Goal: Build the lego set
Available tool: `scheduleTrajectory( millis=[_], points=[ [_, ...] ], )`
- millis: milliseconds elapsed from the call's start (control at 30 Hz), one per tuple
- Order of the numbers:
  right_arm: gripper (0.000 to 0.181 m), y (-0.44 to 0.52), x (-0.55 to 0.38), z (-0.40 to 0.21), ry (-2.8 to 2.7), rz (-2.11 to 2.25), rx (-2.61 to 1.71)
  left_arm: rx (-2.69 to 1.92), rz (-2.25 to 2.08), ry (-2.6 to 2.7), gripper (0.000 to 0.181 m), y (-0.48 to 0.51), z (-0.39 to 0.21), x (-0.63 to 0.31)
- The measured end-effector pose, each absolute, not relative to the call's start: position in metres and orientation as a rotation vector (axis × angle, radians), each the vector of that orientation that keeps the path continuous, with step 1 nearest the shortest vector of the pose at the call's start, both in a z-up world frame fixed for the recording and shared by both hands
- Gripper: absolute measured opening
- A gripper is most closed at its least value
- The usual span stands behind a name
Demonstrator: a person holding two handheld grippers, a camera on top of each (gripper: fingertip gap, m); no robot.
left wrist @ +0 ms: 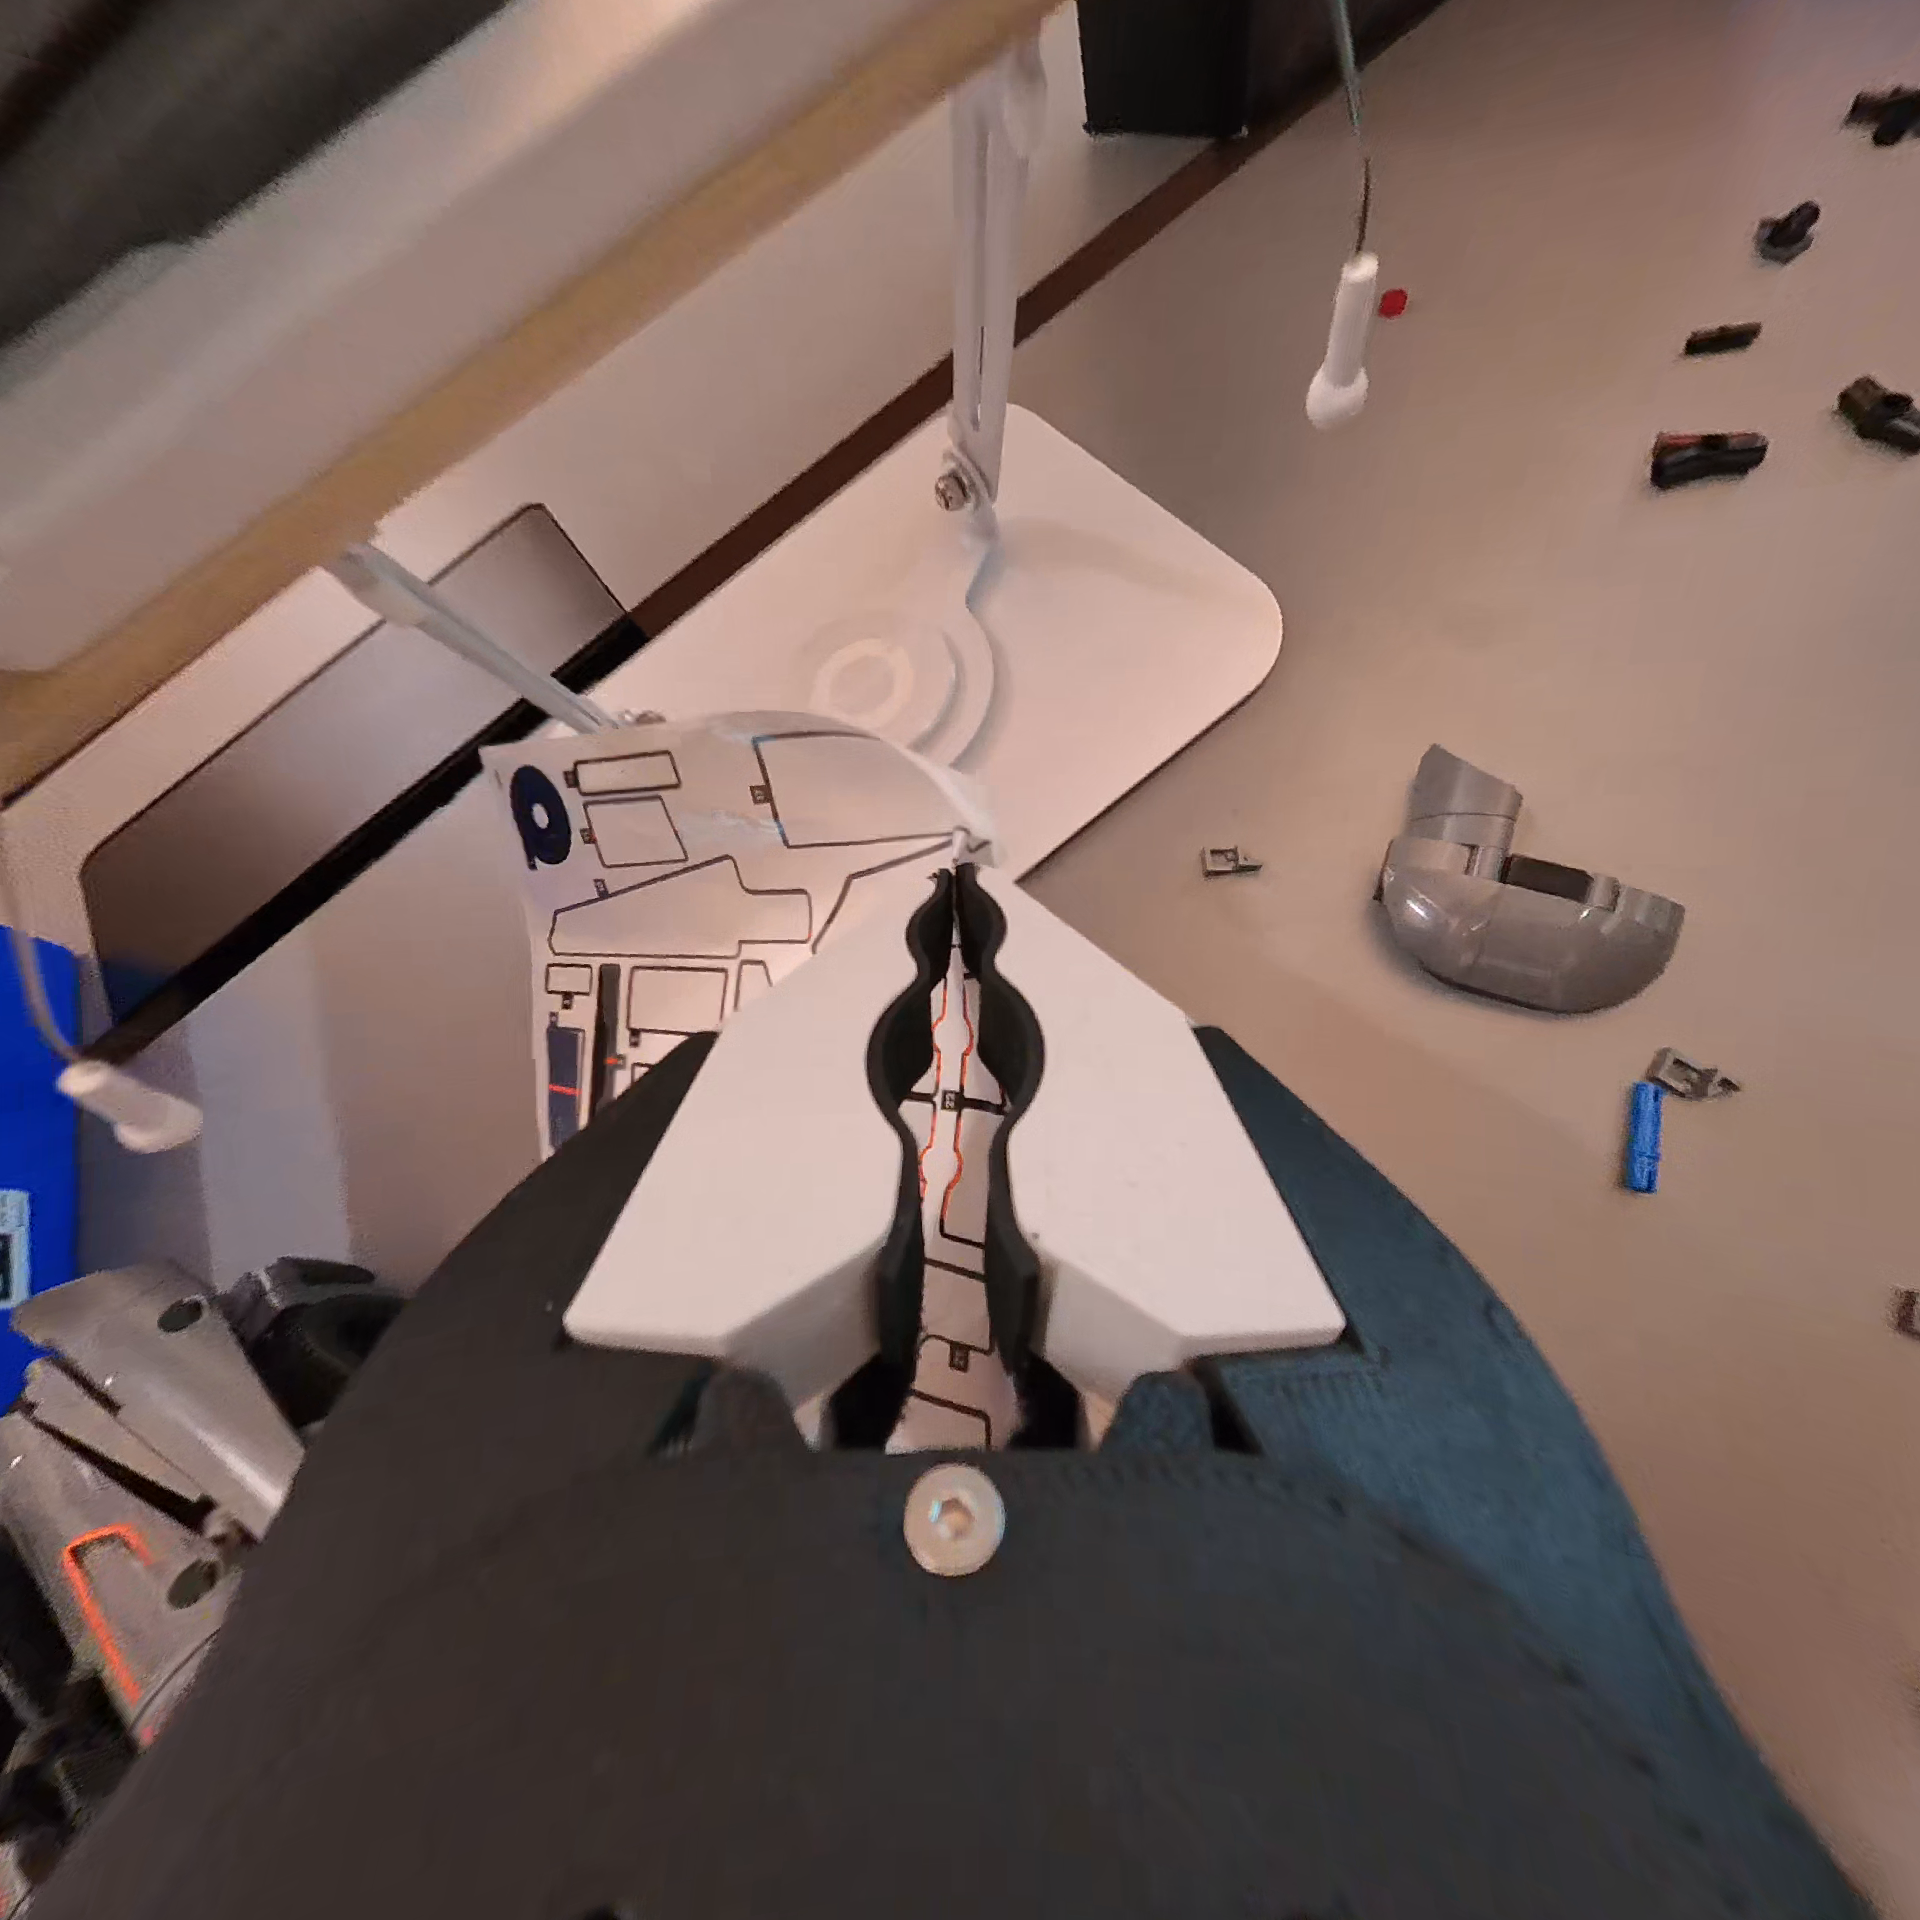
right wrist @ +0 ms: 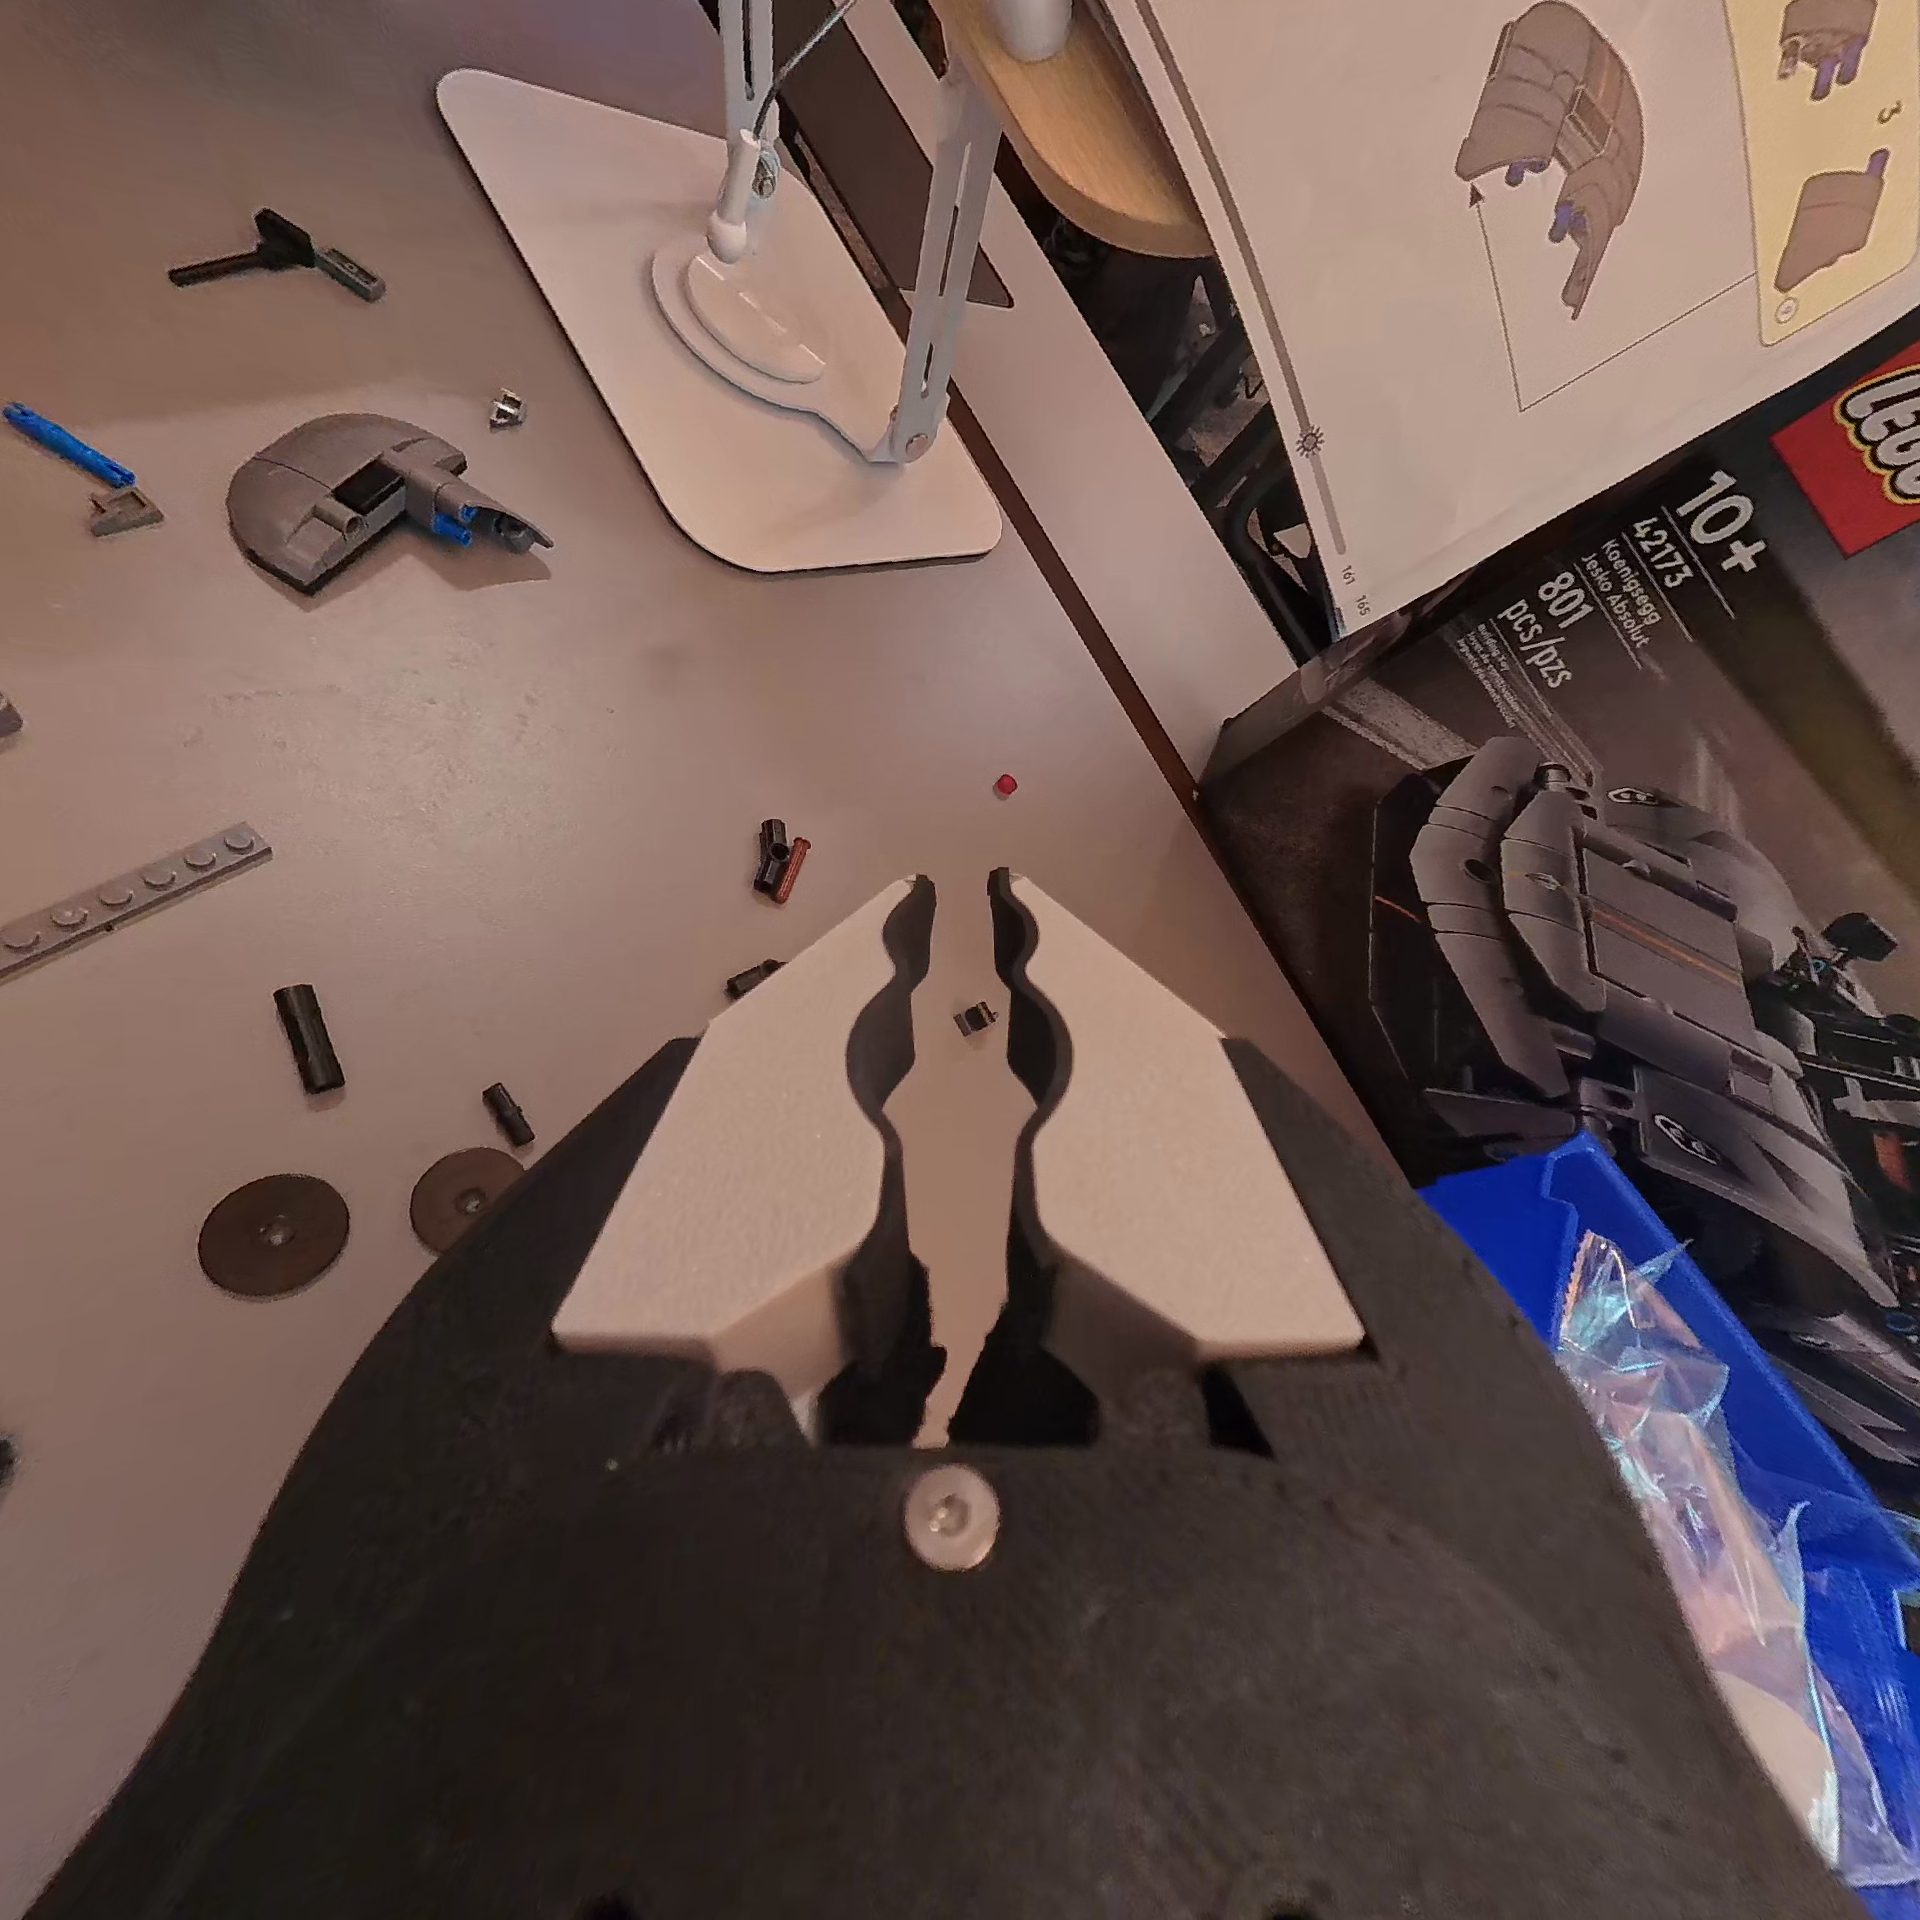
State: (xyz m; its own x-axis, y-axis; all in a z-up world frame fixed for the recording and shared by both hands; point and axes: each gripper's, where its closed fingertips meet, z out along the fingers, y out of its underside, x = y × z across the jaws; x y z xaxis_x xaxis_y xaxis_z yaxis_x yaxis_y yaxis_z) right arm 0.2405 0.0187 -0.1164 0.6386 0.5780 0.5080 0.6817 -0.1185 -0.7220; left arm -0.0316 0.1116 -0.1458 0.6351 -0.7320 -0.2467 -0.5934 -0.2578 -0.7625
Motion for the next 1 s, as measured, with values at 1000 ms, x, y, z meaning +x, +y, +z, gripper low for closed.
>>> scheduleTrajectory(
  millis=[1000],
  points=[
    [0.016, 0.005, 0.225, -0.15, -1.143, 0.035, -1.919, -1.804, -0.323, 1.695, 0.031, 0.019, -0.194, 0.068]
  ],
)
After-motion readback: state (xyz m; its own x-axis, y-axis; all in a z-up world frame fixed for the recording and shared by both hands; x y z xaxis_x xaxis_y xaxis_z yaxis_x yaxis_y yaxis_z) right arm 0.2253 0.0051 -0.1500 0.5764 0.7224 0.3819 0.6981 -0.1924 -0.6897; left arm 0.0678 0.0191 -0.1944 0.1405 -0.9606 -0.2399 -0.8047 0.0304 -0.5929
